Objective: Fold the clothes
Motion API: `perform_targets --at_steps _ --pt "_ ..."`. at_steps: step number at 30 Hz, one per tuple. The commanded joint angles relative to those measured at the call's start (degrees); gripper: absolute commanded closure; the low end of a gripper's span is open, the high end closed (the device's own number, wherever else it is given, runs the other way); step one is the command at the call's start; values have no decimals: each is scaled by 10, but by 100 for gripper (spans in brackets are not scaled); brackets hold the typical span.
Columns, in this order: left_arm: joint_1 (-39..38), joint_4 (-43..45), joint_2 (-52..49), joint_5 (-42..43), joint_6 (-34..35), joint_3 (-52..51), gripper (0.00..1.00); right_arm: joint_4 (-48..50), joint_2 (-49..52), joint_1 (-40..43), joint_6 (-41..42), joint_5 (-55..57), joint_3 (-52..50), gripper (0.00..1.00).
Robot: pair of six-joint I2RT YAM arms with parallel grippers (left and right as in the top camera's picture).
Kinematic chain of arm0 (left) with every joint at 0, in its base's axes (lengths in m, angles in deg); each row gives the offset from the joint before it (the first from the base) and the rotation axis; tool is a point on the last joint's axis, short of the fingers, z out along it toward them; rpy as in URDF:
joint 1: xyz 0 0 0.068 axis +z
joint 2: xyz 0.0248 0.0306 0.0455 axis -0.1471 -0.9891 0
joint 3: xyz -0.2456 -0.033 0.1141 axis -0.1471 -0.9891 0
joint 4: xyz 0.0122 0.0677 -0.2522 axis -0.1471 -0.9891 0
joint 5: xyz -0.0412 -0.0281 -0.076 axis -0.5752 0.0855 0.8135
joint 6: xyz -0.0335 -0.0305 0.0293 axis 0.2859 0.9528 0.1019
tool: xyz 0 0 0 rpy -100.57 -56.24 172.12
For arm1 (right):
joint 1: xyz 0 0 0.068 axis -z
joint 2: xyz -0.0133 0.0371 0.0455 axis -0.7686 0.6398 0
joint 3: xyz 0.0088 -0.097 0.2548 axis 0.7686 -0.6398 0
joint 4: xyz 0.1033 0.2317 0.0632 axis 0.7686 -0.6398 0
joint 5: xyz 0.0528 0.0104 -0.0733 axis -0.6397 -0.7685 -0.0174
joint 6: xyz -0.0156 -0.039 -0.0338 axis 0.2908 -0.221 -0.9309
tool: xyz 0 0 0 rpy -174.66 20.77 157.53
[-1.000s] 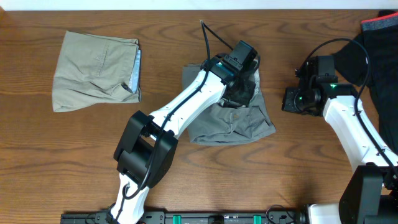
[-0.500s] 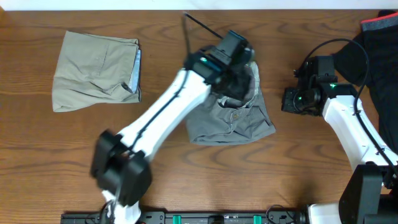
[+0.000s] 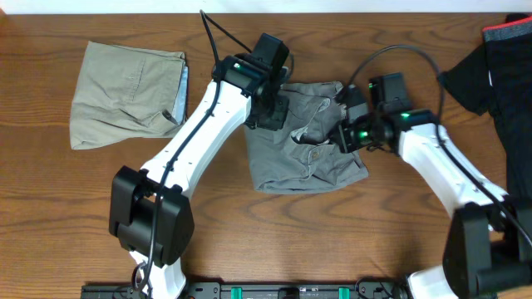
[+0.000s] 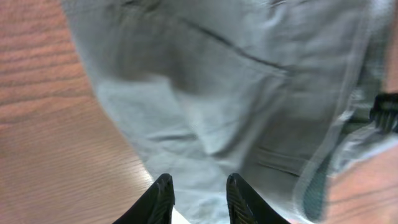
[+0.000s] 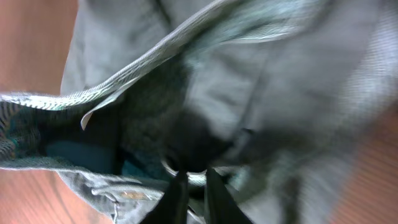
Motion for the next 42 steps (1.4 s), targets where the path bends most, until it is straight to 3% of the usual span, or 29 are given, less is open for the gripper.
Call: perform_targets --at_steps 1,7,12,18,20,23,30,35,42 --pt "11 -1 6 -5 -4 1 68 16 34 -20 -68 -66 2 83" --pt "11 -2 5 -5 -4 1 66 14 51 -34 -109 -105 2 76" --pt "11 -2 4 -5 -4 1 66 -47 50 -28 -99 -16 2 94" --pt "11 3 -2 -5 -4 1 66 -107 50 -16 68 198 2 98" --pt "11 5 -5 -5 -4 1 66 -117 50 -16 129 267 2 92" --pt "11 3 -11 -5 -4 1 65 -120 45 -16 167 306 2 90" --pt "11 -2 -12 -5 -4 -1 53 -76 -19 -16 170 266 2 83" --pt "11 -3 -12 -5 -4 -1 48 -38 -47 -17 116 138 2 64" --pt "11 -9 -12 -5 -4 -1 46 -29 -27 -17 123 90 2 63"
